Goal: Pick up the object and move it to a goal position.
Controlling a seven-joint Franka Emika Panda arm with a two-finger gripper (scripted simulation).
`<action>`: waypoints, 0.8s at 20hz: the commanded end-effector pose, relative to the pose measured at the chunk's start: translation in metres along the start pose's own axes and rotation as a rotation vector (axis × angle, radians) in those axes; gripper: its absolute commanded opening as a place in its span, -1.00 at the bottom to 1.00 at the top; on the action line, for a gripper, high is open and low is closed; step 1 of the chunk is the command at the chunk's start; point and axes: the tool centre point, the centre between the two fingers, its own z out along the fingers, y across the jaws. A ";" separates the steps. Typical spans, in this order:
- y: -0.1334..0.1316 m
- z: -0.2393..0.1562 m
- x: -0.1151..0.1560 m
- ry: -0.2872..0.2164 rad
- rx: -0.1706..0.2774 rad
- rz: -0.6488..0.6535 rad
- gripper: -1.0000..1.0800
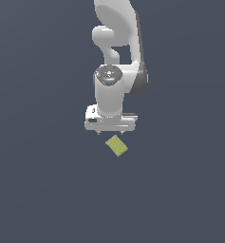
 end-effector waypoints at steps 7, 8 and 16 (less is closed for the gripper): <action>0.004 0.003 -0.003 -0.008 0.013 0.018 0.92; 0.005 0.004 -0.004 -0.010 0.017 0.024 0.92; 0.007 0.006 -0.006 -0.015 0.025 0.035 0.92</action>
